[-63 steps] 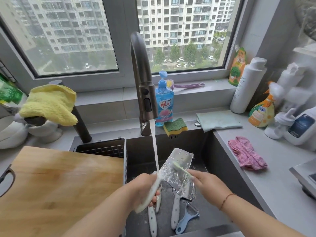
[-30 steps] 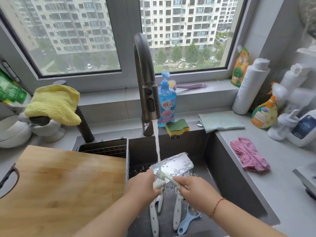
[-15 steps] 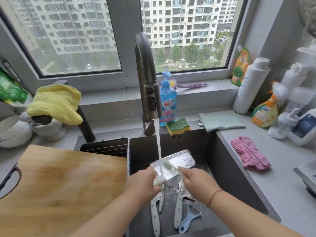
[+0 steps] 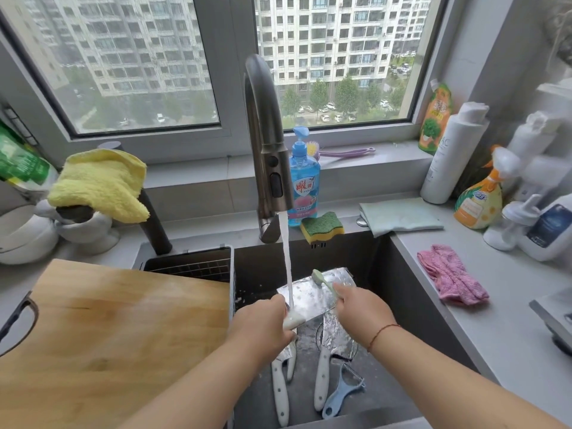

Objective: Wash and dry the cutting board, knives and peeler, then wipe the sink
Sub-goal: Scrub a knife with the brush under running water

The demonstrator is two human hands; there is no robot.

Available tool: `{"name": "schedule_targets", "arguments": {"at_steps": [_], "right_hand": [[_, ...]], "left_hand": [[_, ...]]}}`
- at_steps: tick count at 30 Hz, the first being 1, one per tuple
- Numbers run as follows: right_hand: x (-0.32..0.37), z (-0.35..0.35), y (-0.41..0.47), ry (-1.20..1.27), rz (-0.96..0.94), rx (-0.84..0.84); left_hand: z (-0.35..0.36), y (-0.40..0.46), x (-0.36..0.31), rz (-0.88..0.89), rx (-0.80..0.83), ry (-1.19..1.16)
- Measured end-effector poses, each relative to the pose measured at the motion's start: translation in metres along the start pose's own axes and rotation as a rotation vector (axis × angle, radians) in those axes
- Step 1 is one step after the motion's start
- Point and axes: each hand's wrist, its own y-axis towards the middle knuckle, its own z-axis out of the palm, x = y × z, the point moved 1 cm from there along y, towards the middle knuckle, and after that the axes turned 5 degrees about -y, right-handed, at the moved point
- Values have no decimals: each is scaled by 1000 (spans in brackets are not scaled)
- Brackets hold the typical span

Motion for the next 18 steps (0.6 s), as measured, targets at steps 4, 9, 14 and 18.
{"name": "schedule_targets", "arguments": {"at_steps": [4,9,14,18], "right_hand": [[22,1,-17,130,-163,82],[-19,-2,11,33,60,-6],[-21,-2,-6,114,49,30],[7,2,-22,186,-128,41]], "left_hand": [[2,0,1,-8,-3,4],[0,-1,5,0,-28,-10],[-2,1,7,30,-26,32],[-3,2,4,28,-22,33]]}}
